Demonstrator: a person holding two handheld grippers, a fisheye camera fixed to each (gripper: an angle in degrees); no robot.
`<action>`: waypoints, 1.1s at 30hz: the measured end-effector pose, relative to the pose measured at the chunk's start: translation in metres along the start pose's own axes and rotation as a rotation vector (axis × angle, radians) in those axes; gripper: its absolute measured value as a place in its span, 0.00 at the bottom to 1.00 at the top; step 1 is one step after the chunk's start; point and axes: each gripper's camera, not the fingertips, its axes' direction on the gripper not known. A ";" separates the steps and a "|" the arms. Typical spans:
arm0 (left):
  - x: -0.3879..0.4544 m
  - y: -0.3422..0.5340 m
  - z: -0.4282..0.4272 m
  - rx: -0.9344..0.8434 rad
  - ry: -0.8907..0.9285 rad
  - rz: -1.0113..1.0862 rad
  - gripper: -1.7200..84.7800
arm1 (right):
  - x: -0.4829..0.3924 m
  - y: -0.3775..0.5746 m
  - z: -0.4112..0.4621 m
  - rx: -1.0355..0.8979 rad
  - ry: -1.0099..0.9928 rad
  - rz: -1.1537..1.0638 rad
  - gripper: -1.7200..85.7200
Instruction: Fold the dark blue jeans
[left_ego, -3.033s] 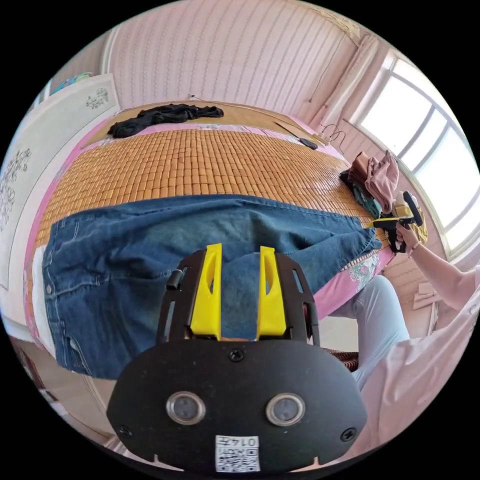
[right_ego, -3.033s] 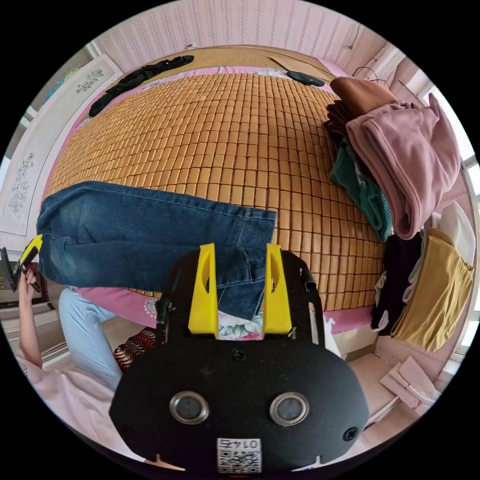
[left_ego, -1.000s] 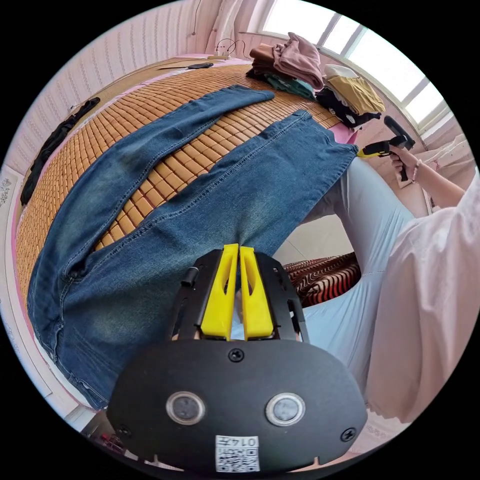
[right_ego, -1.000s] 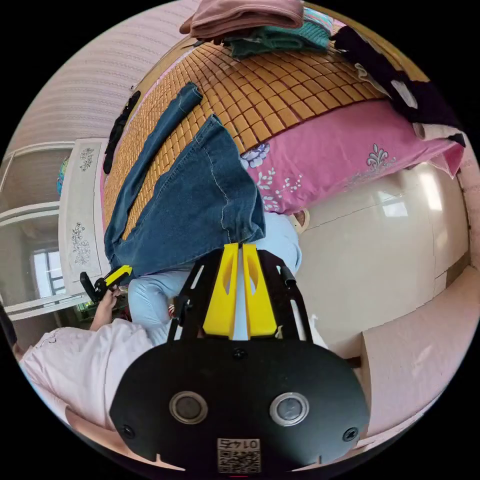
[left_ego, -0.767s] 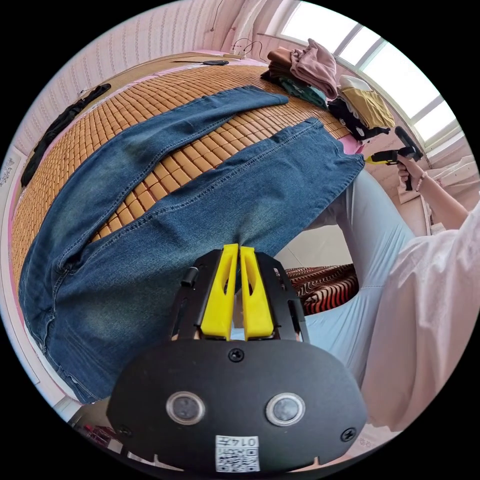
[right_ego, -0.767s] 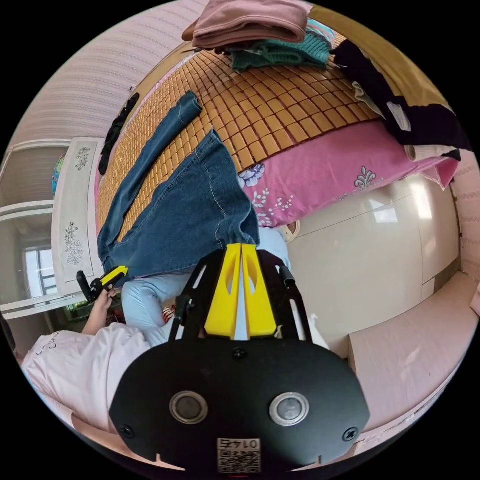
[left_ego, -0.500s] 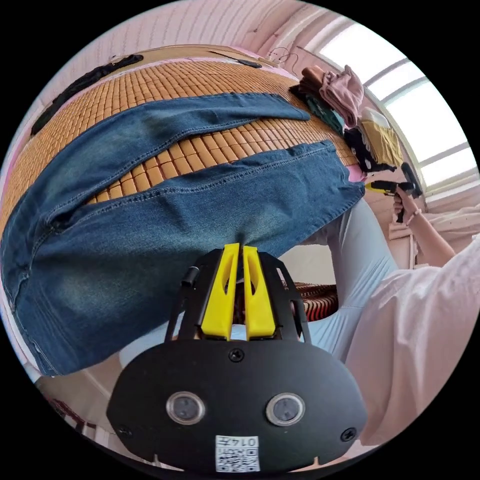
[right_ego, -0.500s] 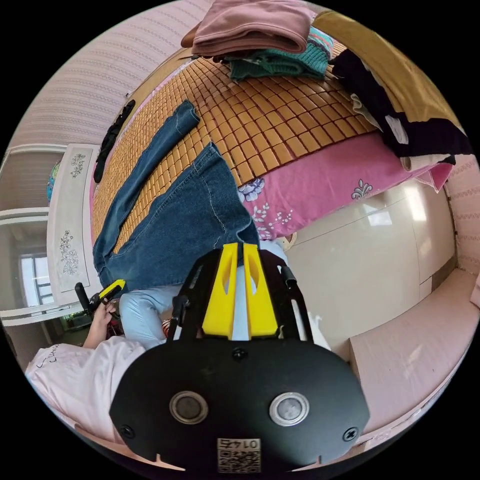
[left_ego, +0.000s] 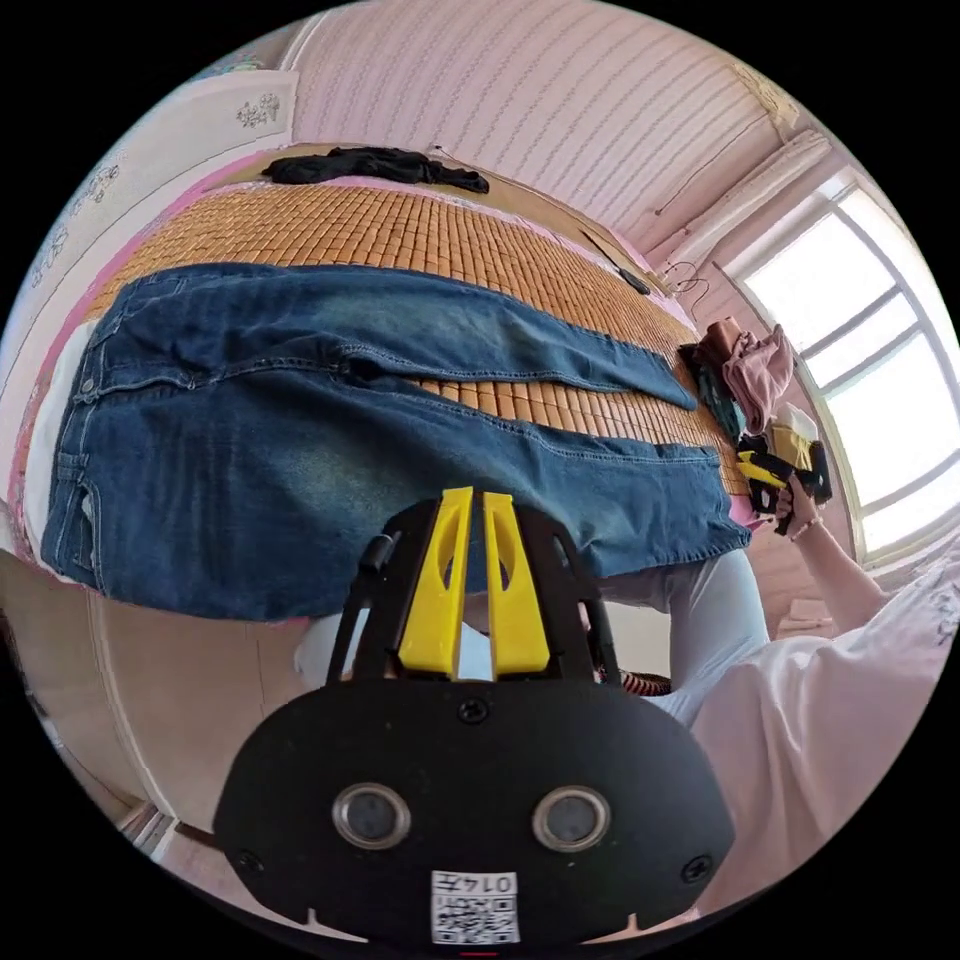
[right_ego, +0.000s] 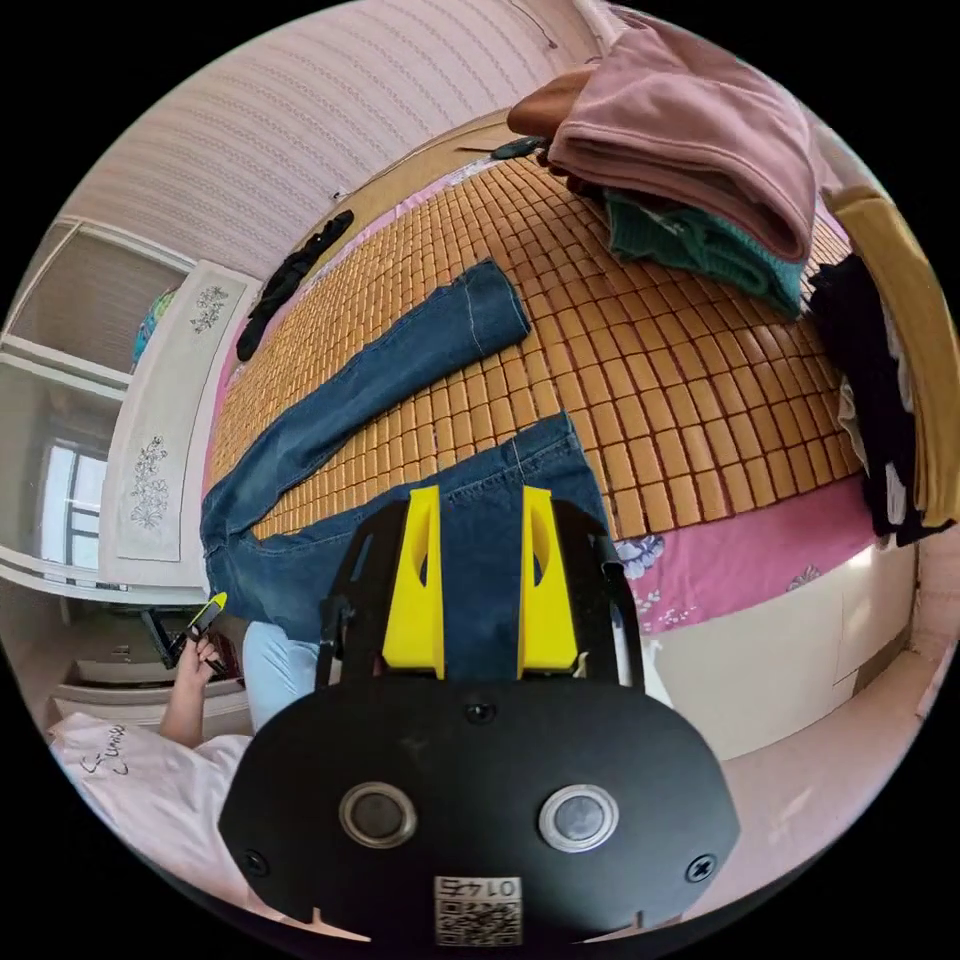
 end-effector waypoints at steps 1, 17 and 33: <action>0.005 -0.007 0.005 -0.002 0.002 0.023 0.05 | -0.006 -0.010 0.005 -0.002 0.005 -0.012 0.16; 0.112 -0.133 0.174 -0.200 -0.138 0.371 0.07 | -0.037 -0.180 0.086 -0.139 0.192 -0.030 0.12; 0.105 -0.127 0.134 -0.084 0.028 0.341 0.01 | -0.028 -0.214 0.033 0.028 -0.099 -0.008 0.11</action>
